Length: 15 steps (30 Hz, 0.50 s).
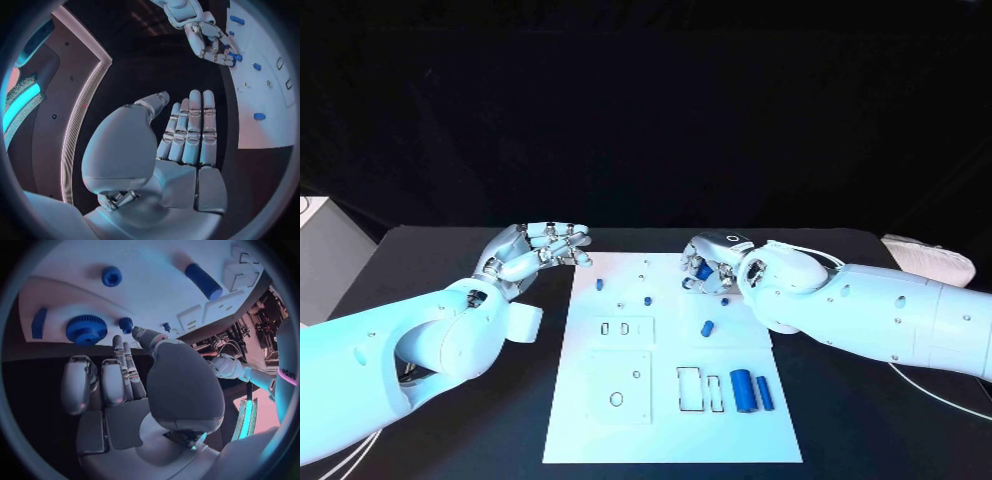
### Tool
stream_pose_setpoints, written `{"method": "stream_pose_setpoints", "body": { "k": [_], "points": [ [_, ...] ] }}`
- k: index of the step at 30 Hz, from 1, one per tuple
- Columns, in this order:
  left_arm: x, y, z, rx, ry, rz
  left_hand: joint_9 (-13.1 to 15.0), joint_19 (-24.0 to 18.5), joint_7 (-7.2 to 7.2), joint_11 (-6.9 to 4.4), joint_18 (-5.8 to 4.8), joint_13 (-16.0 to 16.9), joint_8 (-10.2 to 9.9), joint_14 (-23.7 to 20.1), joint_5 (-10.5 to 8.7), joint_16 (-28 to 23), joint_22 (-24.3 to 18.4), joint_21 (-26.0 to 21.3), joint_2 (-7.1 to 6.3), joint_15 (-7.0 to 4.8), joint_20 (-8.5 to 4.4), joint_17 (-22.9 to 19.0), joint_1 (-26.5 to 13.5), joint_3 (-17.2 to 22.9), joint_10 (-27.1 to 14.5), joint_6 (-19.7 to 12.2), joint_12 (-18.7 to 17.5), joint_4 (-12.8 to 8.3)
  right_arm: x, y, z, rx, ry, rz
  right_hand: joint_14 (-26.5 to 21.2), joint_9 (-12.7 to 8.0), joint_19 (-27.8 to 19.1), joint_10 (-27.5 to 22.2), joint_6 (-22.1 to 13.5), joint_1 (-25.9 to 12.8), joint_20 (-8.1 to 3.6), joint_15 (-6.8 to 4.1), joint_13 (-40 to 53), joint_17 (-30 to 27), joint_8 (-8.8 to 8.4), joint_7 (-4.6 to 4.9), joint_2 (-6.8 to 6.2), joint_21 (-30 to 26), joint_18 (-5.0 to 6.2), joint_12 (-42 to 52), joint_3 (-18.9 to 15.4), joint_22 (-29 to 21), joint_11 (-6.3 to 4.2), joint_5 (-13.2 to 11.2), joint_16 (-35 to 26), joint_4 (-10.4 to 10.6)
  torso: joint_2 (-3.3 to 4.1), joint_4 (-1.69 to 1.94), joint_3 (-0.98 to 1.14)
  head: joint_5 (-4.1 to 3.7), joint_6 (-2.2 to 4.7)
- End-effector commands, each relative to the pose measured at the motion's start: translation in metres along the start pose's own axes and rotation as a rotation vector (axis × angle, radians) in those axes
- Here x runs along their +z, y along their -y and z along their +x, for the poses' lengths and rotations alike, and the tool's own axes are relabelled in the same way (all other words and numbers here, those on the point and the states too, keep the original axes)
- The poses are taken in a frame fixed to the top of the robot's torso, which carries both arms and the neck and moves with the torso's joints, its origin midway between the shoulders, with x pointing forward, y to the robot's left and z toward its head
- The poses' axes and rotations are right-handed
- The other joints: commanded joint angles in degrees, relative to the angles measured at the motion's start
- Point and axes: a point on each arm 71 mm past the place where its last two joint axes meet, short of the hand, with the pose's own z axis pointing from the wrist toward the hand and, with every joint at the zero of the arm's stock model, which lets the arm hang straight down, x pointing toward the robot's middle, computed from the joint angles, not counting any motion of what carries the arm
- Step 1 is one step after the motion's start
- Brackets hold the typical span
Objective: Assemble the parts on the task board
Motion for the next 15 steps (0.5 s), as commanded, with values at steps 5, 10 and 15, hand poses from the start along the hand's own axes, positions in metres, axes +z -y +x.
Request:
{"method": "stream_pose_setpoints", "body": {
  "k": [5, 10, 15],
  "points": [
    [0.0001, 0.0020, 0.0022, -0.009, -0.031, 0.002, 0.1, -0.4, 0.06, 0.07, 0.27, 0.0, -0.4, -0.3, -0.37, 0.6, 0.2, 0.4, 0.17, 0.03, 0.13, 0.2, -0.5, 0.4, -0.5, -0.5, -0.3, 0.1, 0.0001, -0.0002, 0.0024, -0.036, -0.020, 0.008, 1.9, 0.1, -0.3, -0.4, 0.6, -0.1, 0.32, 0.53, -0.1, -0.2, 0.11, 0.05, -0.52, -0.3, -0.41, -0.2, -0.6, -0.1, 0.05, -0.3, 0.4, 0.1, 0.46, 0.19, -0.06, -0.47, 0.16],
    [0.0003, 0.0018, 0.0025, -0.011, -0.035, 0.000, 0.1, -0.6, 0.18, 0.17, 0.29, 0.0, -0.4, -0.3, -0.44, 0.8, 0.4, 0.7, 0.16, 0.09, 0.20, 0.5, -0.9, 0.3, -0.6, -0.7, -0.3, 0.3, 0.0002, -0.0007, 0.0028, -0.045, -0.017, 0.007, 1.9, 0.2, -0.3, -0.1, 0.8, 0.2, 0.38, 0.49, -0.1, -0.3, 0.19, -0.07, -0.19, -0.2, -0.40, 0.0, -0.7, 0.1, -0.07, 0.0, 0.5, 0.1, 0.63, 0.28, -0.10, -1.31, 0.77],
    [0.0004, 0.0017, 0.0021, -0.011, -0.035, -0.002, 0.1, -0.6, 0.20, 0.19, 0.29, 0.0, -0.4, -0.3, -0.44, 0.8, 0.4, 0.8, 0.17, 0.10, 0.21, 0.5, -1.0, 0.3, -0.7, -0.7, -0.3, 0.4, 0.0006, -0.0003, 0.0036, -0.051, -0.017, 0.010, 1.8, 0.3, -0.3, 0.4, 1.0, 0.6, 0.36, 0.39, 0.0, -0.4, 0.28, -0.20, 0.09, 0.1, -0.44, 0.2, -0.4, 0.5, -0.21, 0.2, 0.6, 0.1, 0.75, 0.23, -0.10, -0.83, 0.75]
  ]
}}
